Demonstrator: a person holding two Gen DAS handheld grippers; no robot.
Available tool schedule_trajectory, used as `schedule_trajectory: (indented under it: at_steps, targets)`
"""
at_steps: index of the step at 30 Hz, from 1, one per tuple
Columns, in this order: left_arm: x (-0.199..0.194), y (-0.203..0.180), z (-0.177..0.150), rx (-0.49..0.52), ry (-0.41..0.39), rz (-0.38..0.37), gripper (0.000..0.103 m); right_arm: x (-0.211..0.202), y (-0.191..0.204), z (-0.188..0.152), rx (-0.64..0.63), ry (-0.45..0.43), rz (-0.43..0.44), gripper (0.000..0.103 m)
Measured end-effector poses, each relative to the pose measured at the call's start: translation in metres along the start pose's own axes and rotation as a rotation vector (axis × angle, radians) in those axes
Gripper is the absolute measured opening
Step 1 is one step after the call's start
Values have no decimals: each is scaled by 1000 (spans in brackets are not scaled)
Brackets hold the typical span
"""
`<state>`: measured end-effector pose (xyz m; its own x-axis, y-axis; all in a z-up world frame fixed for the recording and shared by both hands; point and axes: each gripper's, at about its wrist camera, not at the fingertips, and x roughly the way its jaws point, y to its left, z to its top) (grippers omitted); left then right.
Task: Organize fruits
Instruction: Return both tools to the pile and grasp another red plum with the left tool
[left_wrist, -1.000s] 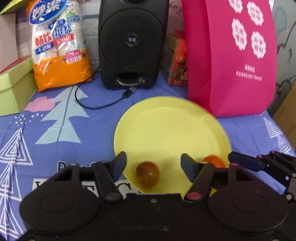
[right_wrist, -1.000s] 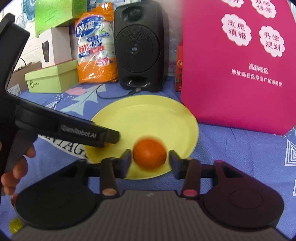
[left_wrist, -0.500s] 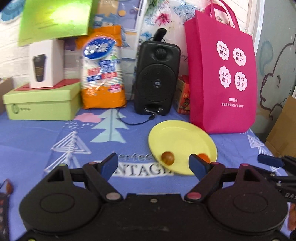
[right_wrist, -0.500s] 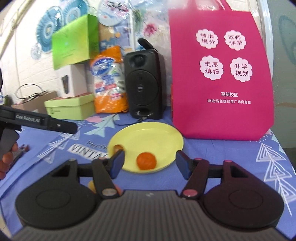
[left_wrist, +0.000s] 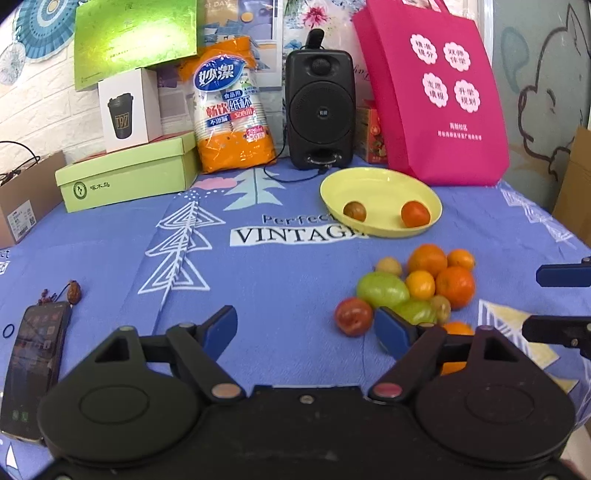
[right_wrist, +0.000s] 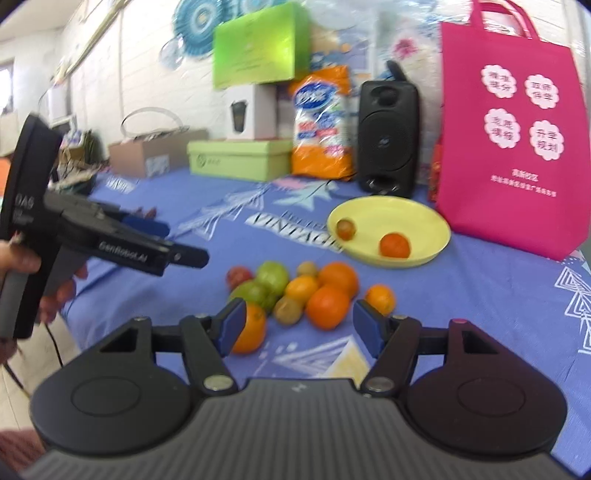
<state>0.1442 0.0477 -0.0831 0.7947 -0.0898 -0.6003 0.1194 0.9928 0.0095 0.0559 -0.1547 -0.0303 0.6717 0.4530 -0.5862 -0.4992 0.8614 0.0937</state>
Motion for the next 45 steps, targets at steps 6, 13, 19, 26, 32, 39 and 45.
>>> schedule_trajectory:
  at_steps: [6,13,19,26,32,39,45]
  targets:
    - [5,-8,-9,17,29,-31,68,7,12,-9,-9,29,37,63]
    - [24,-22,-3,72,39,-46,51,15,25,-11,-48,50,81,62]
    - [42,-22,-1,72,63,-58,51,20,19,-12,-23,64,94,62]
    - [57,-17,2,45,80,-89,46,39,23,-16,-31,106,100,59]
    - [70,-13,5,-4,94,-146,33,47,25,-15,-38,110,99,59]
    - [74,-7,5,-35,91,-168,31,55,27,-13,-39,118,97,59]
    - [65,-8,3,-30,85,-137,31,64,32,-11,-50,125,103,59]
